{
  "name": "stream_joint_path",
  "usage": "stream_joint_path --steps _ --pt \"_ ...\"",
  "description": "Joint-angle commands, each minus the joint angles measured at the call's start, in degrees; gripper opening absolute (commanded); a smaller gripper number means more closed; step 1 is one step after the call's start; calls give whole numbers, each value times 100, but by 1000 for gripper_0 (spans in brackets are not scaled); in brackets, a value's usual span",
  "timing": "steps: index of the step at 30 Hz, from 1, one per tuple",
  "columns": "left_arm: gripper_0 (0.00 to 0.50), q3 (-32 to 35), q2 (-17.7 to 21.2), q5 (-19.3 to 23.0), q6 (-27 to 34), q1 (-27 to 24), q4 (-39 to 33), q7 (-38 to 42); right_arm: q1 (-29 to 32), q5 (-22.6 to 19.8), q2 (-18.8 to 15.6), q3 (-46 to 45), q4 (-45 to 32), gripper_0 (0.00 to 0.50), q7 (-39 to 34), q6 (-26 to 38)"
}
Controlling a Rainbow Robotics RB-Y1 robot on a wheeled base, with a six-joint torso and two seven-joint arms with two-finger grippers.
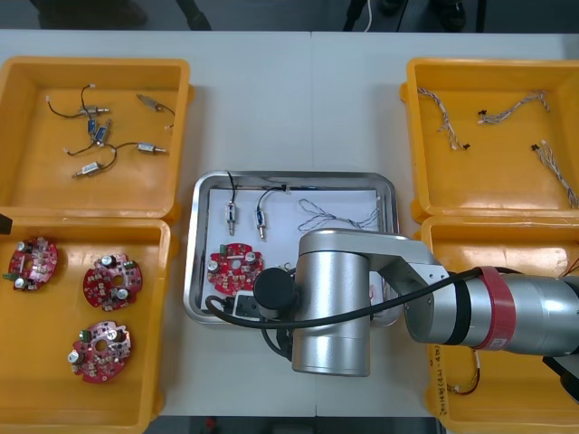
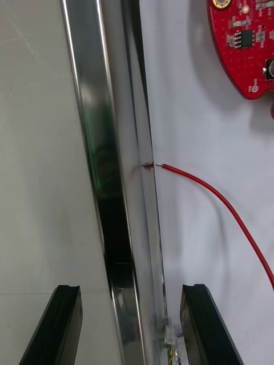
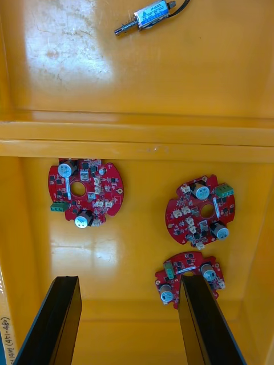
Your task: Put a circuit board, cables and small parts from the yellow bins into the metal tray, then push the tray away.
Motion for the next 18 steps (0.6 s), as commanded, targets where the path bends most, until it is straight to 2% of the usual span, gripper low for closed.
stream_joint_path --steps 1,7,11,18 --pt "500 179 -50 -56 39 124 -160 -427 -183 56 153 123 -39 500 201 -40" --pt "500 179 -50 -56 39 124 -160 -427 -183 153 293 184 -39 500 148 -31" --pt "500 179 -50 -56 39 124 -160 -427 -183 293 320 290 -30 500 122 -48" --pt "500 179 -50 -56 39 124 -160 -427 -183 302 320 290 -30 500 95 -40"
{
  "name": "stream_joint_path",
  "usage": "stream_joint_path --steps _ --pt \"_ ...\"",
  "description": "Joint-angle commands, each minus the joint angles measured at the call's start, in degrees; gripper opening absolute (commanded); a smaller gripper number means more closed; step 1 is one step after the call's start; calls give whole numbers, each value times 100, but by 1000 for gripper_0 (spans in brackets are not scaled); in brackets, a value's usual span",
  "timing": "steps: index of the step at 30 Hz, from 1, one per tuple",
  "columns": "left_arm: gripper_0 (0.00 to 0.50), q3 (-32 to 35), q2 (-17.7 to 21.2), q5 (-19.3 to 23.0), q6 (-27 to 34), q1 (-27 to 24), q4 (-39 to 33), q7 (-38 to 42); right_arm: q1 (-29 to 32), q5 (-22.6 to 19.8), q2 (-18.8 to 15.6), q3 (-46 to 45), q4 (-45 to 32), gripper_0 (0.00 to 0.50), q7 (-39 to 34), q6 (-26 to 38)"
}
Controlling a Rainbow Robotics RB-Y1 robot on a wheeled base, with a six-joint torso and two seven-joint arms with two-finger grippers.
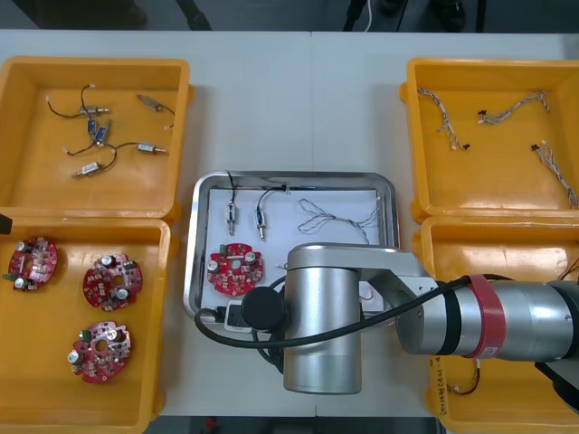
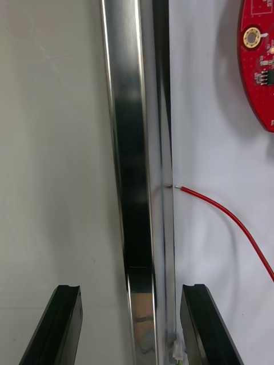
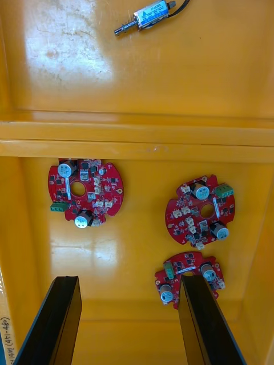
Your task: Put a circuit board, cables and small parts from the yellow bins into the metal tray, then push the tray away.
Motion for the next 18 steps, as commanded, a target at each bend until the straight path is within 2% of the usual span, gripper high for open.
stream_joint_path --steps 1,18 --pt "500 179 -50 -56 39 124 -160 -427 -172 45 150 84 -32 500 96 -40" --pt "500 179 -50 -56 39 124 -160 -427 -181 124 141 84 -32 500 78 -48"
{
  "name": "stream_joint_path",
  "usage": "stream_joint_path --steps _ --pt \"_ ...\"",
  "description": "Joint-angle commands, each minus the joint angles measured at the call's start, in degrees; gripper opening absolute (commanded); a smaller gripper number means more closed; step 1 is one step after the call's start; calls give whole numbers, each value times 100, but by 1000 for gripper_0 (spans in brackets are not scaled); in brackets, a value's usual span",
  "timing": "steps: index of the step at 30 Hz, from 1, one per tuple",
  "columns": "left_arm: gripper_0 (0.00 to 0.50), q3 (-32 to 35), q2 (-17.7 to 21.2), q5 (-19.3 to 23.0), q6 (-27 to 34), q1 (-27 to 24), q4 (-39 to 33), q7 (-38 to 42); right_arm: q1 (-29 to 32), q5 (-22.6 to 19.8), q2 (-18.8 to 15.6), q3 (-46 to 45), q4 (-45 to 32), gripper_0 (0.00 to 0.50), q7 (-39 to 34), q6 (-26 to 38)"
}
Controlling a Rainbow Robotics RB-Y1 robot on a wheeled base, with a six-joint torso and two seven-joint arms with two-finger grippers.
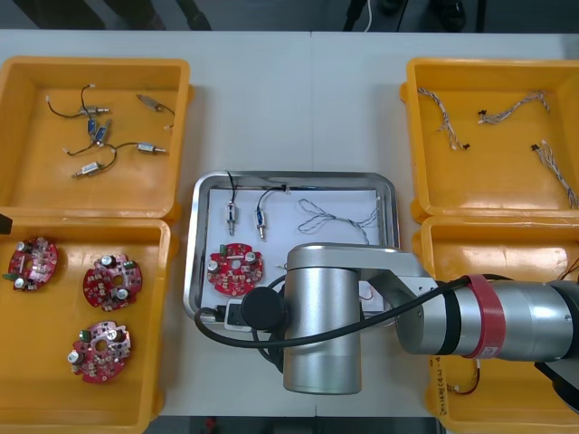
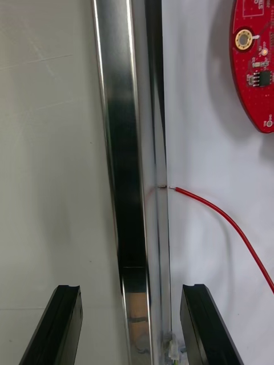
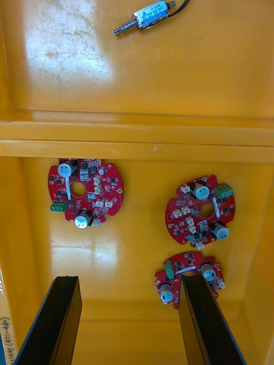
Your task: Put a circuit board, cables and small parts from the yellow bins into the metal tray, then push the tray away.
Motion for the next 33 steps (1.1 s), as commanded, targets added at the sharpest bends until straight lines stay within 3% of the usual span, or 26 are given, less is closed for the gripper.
stream_joint_path --steps 1,18,19,24,26,33 --pt "500 179 -50 -56 39 124 -160 -427 -178 81 138 83 -32 500 78 -40" --pt "500 179 -50 -56 39 124 -160 -427 -55 274 147 92 -32 500 78 -40" --pt "500 179 -50 -56 39 124 -160 -427 -55 265 147 92 -32 466 78 -48" --pt "500 179 -50 -56 39 124 -160 -427 -37 274 138 92 -32 51 78 -40" --pt "500 179 -50 -56 39 124 -160 -427 -46 274 147 83 -32 0 70 -40" --pt "500 179 -50 -56 39 124 -160 -427 -37 318 147 83 -41 0 43 -40"
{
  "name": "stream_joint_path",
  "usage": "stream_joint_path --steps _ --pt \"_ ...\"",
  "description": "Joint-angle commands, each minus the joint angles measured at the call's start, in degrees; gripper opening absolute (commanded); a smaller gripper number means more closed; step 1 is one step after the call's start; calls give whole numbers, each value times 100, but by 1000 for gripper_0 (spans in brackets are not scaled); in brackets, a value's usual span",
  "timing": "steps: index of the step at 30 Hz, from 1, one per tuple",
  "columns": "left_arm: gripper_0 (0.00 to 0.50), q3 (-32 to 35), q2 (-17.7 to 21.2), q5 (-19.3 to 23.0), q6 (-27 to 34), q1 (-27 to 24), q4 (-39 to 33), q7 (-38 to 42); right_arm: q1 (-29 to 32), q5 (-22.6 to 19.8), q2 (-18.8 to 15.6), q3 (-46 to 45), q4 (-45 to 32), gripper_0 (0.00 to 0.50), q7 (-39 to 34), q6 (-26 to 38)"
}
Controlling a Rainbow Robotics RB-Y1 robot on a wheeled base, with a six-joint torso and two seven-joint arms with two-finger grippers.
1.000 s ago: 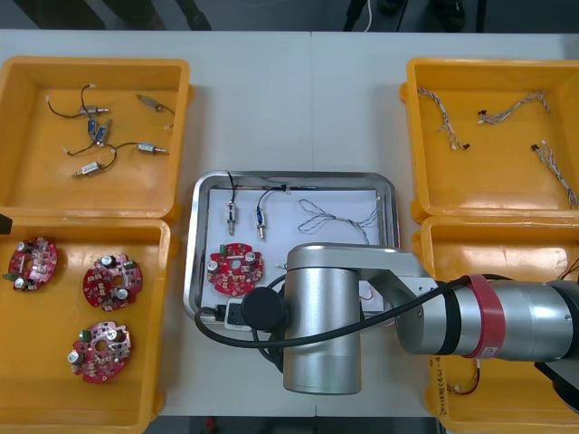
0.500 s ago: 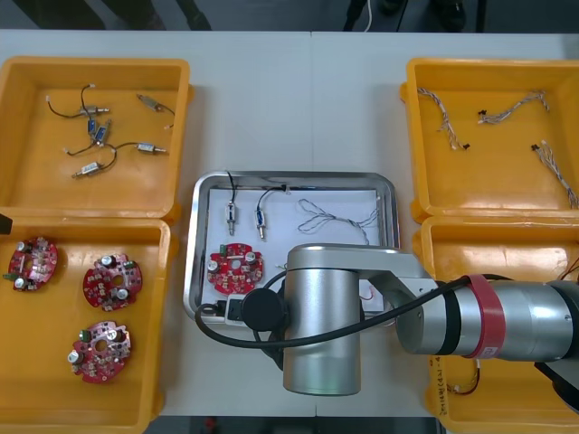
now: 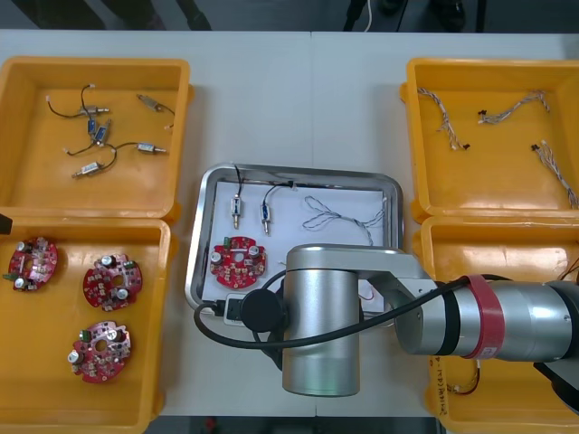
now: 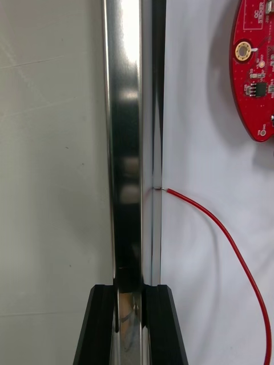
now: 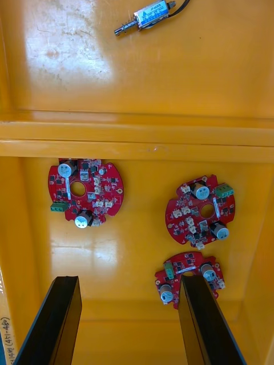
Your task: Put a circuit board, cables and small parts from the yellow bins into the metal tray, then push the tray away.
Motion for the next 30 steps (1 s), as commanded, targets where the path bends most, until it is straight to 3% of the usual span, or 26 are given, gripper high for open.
stream_joint_path --steps 1,30 --pt "500 179 -49 -56 39 124 -160 -427 -47 85 130 91 -32 0 43 -40" --pt "500 179 -49 -56 39 124 -160 -427 -381 68 -406 205 -32 0 87 -655"
